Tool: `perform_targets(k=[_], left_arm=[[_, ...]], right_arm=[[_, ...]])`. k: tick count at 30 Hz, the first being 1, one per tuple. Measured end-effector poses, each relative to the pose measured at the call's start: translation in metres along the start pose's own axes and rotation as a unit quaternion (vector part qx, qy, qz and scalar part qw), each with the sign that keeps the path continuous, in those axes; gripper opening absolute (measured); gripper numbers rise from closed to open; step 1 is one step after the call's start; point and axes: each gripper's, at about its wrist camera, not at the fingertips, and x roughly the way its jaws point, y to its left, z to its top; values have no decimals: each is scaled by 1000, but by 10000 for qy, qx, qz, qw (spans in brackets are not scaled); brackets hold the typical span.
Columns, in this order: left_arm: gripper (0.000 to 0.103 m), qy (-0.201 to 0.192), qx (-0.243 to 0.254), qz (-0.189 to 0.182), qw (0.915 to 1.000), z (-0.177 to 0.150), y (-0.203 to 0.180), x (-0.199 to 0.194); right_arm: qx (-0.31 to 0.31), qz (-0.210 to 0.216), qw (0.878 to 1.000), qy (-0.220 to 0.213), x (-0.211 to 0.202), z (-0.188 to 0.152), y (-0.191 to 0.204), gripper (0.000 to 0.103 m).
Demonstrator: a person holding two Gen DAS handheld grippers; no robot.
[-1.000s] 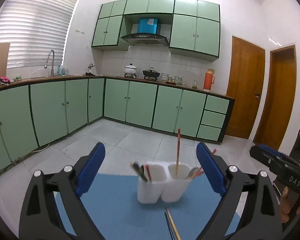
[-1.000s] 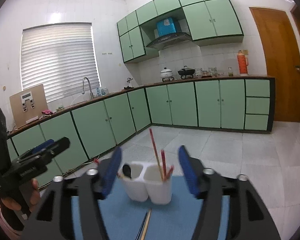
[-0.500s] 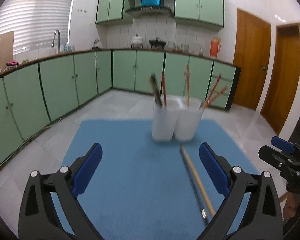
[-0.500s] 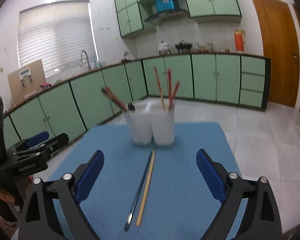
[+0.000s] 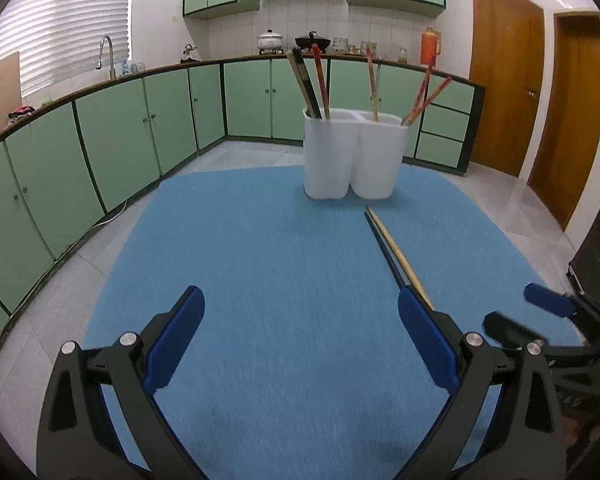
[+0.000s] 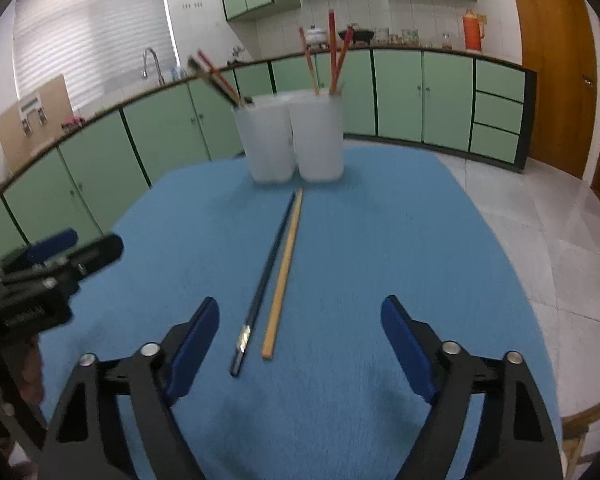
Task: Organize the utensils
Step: 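Pull both open tools back toward the last two chopsticks on the mat, then close the right tool on the plain wooden chopstick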
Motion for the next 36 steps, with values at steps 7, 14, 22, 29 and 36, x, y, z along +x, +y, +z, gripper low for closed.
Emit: perform_targets(k=[7, 14, 22, 29, 36], left_arm=[[95, 180, -16, -3, 9998, -12, -1, 6], [95, 282, -58, 3, 9996, -18, -3, 10], [95, 320, -123, -44, 9994, -19, -4, 10], [95, 317, -163, -87, 9993, -19, -4, 11], [95, 322, -229, -95, 9992, -19, -3, 13]], right_arm=[[-10, -16, 9995, 321, 16, -17, 6, 53], [-77, -27, 9987, 509, 26, -23, 13, 36], [-110, -107, 9981, 598, 31, -24, 17, 30], [-254, -269, 9973, 627, 34, -23, 26, 26], [-314, -375, 9968, 635, 35, -24, 31, 18]])
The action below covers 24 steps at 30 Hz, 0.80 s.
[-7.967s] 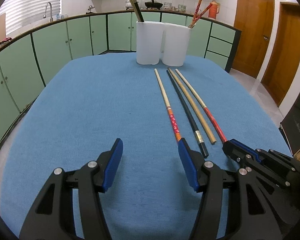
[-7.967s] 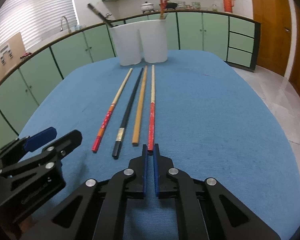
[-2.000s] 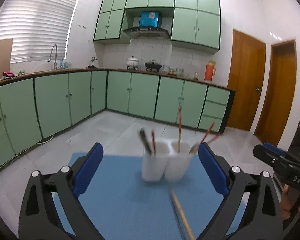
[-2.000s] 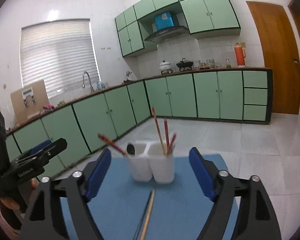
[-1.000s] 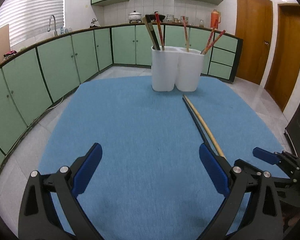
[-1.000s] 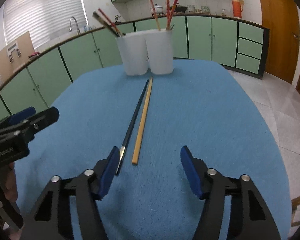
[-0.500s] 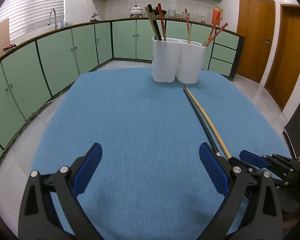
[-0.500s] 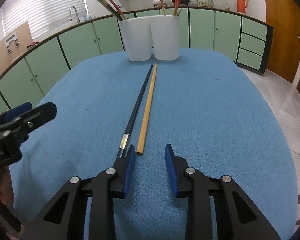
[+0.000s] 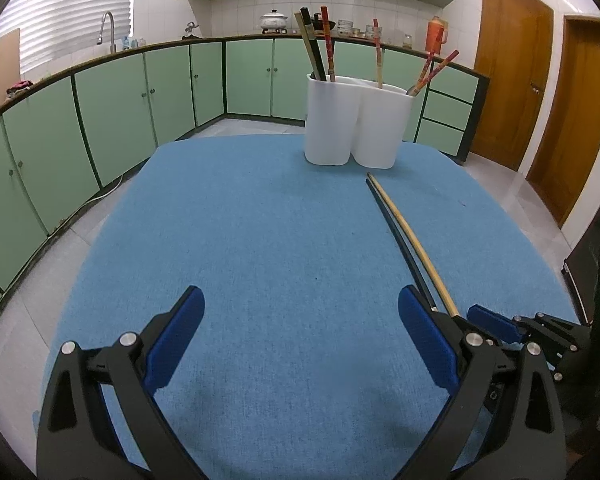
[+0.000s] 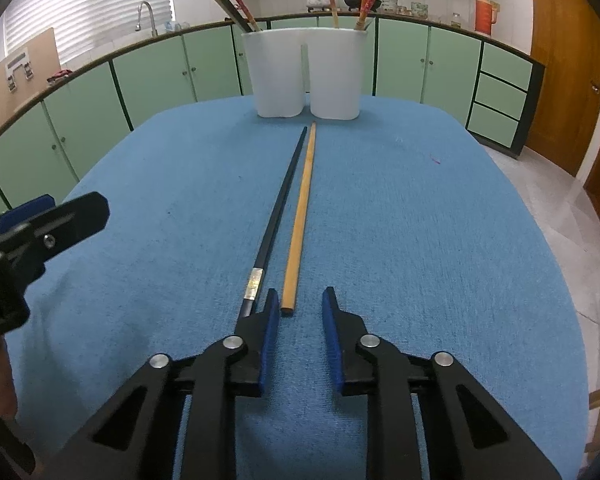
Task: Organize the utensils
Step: 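Close the right tool on the plain wooden chopstick, then lift the wooden chopstick with the right tool while the left moves toward the black chopstick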
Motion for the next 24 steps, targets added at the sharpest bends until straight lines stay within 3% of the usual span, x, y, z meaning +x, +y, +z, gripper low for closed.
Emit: perform_targets(k=[7, 24], left_arm=[[95, -18, -13, -1, 10000, 1, -1, -2], [95, 20, 77, -153, 9999, -10, -30, -1]], right_arm=[[-72, -82, 9999, 7, 3, 0, 8, 7], [618, -178, 9979, -118, -16, -15, -27, 7]])
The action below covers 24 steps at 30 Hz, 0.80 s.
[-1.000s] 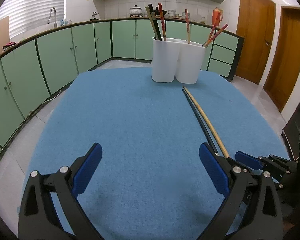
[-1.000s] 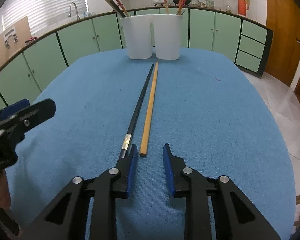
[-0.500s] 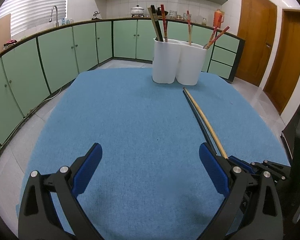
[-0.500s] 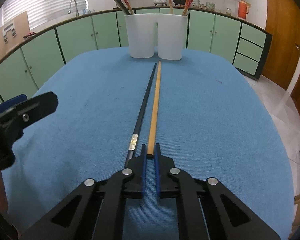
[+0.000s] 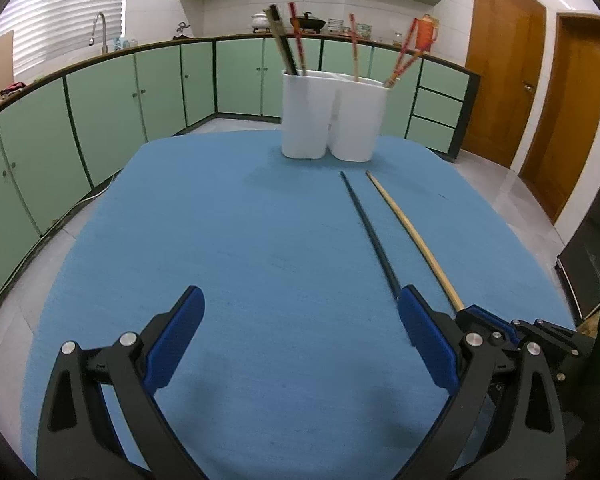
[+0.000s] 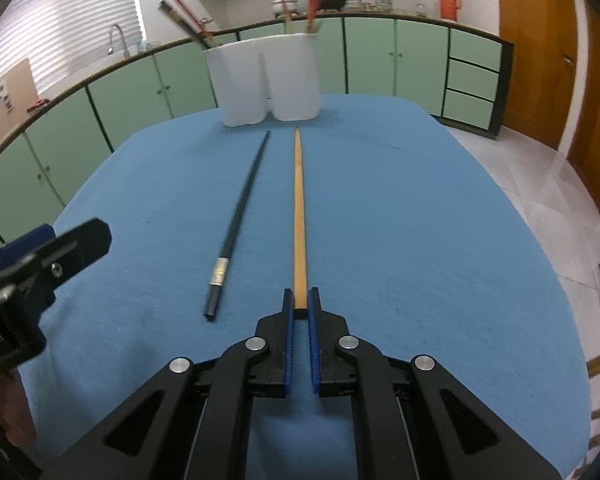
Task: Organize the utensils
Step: 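Lift the wooden chopstick with the right tool while the left moves toward the black chopstick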
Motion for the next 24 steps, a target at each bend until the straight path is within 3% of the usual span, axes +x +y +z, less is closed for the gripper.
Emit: perform_targets(k=[11, 14, 18, 21, 24], left_arm=[[93, 173, 38, -194, 9997, -18, -35, 8], [78, 295, 38, -216, 9993, -21, -42, 15], [75, 473, -5, -180, 9987, -26, -51, 27], [63, 589, -11, -131, 9982, -29, -55, 35], [58, 570, -16, -70, 9983, -28, -56, 36]], right_arm=[[363, -121, 9991, -159, -16, -6, -39, 6], [406, -104, 9989, -192, -19, -6, -44, 7], [423, -68, 9988, -228, -20, -8, -47, 7], [446, -25, 9987, -240, -21, -9, -50, 7], [469, -3, 9986, -253, -21, -9, -52, 6]])
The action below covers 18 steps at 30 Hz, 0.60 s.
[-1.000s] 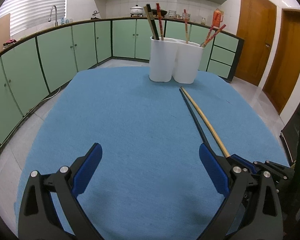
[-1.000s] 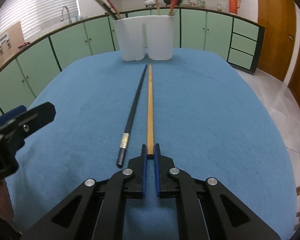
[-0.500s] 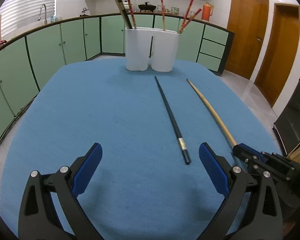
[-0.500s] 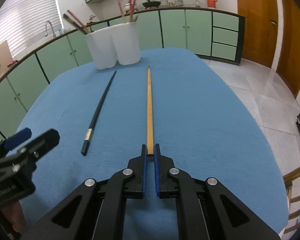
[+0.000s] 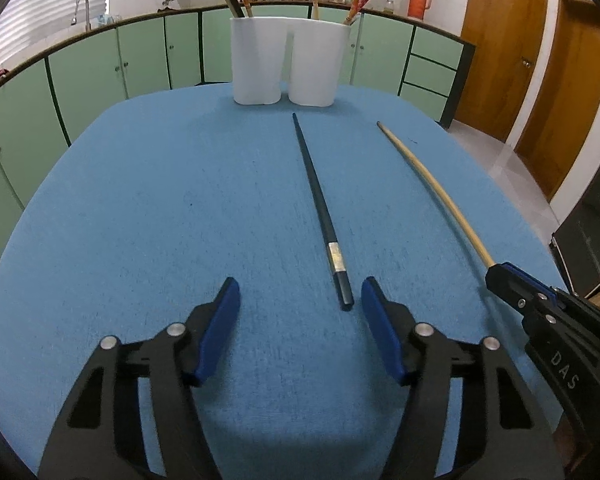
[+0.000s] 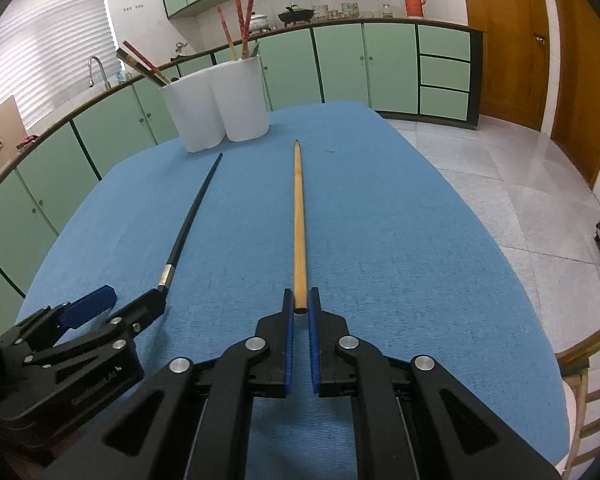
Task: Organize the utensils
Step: 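Lift the wooden chopstick with the right tool while the left moves toward the black chopstick, then close the left tool on the black chopstick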
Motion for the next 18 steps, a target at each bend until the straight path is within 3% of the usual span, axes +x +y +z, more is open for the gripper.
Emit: perform_targets(k=[10, 13, 14, 18], left_arm=[[36, 32, 219, 272, 9994, 0, -16, 3], [18, 11, 243, 290, 9993, 1, -19, 3], [6, 11, 224, 265, 9994, 0, -18, 3], [6, 27, 134, 127, 9998, 1, -13, 2]], right_arm=[[58, 63, 10000, -18, 0, 0, -4, 7], [80, 64, 9999, -33, -1, 1, -5, 7], [86, 61, 9999, -48, -2, 1, -5, 7], [89, 50, 9999, -100, -5, 3, -6, 7]])
